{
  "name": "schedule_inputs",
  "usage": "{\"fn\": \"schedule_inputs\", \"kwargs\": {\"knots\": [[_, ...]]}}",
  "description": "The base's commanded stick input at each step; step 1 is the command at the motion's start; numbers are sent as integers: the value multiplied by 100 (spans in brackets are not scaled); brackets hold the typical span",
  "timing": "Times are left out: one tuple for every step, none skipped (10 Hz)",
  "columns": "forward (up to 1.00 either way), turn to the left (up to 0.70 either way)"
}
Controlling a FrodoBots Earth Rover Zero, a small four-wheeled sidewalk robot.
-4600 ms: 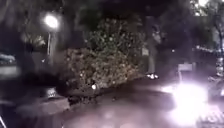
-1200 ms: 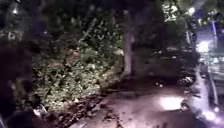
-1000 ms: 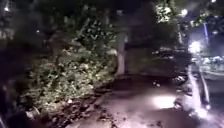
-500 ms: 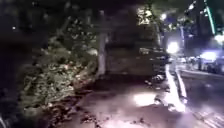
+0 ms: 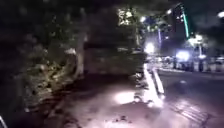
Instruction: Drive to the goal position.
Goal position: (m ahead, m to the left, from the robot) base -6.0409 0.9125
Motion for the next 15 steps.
{"fn": "schedule_inputs", "kwargs": {"knots": [[0,-45],[0,-45],[0,-45],[0,-45],[0,-45],[0,-45],[0,-45],[0,-45],[0,-45],[0,-45],[0,-45],[0,-45],[0,-45],[0,-45],[0,-45]]}}
